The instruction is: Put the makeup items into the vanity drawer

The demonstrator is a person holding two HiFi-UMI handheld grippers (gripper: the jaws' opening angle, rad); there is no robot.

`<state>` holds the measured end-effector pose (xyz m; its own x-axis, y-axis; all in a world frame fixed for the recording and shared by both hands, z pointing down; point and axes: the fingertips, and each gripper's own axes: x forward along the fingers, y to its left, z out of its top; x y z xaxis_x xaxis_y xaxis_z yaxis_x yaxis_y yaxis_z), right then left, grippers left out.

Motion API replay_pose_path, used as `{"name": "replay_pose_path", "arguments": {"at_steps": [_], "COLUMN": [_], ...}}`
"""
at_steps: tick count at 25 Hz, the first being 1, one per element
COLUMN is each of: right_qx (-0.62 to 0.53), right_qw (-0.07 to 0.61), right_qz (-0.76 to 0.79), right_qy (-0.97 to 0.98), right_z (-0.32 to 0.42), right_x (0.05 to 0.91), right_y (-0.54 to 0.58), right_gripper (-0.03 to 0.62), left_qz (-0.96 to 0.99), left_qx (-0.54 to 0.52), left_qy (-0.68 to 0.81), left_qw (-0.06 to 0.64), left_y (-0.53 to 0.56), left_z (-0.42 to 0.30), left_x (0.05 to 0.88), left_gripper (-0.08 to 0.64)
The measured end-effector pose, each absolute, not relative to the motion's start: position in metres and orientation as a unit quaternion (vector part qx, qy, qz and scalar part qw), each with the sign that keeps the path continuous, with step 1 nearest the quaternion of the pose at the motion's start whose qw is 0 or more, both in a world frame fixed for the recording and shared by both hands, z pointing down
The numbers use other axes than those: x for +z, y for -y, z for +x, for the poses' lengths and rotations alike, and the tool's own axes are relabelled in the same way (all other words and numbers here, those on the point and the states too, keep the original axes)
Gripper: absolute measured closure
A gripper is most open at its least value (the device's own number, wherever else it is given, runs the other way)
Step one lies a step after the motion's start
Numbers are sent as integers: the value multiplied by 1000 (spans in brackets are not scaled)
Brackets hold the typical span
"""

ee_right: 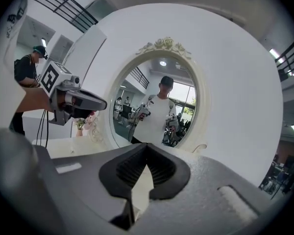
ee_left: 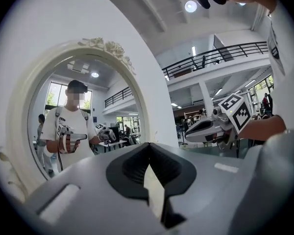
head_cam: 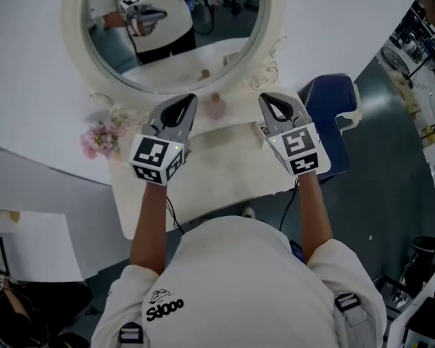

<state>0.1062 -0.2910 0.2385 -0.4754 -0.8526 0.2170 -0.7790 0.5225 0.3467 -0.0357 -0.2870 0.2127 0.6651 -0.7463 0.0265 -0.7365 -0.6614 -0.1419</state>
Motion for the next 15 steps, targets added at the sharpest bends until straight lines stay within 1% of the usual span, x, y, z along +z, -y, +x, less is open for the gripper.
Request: {"name": "replay_pose_path", "arguments": {"at_steps": [7,15], "right_qx": [-138,-134], "right_qw": [155,142], "right_qz": [492,488], "right_qy": [846,851], "right_z": [105,102], "right_x": [189,177], "right_y": [277,272], "right_gripper": [591,591], "left_qz": [-909,-907], "left_qx": [-16,-11], "left_qy": [-403,-408], "left_qw": [103,105], "left_y": [269,267], "left_z": [-35,-37], "left_x": [165,156], "left_gripper": [541,541]}}
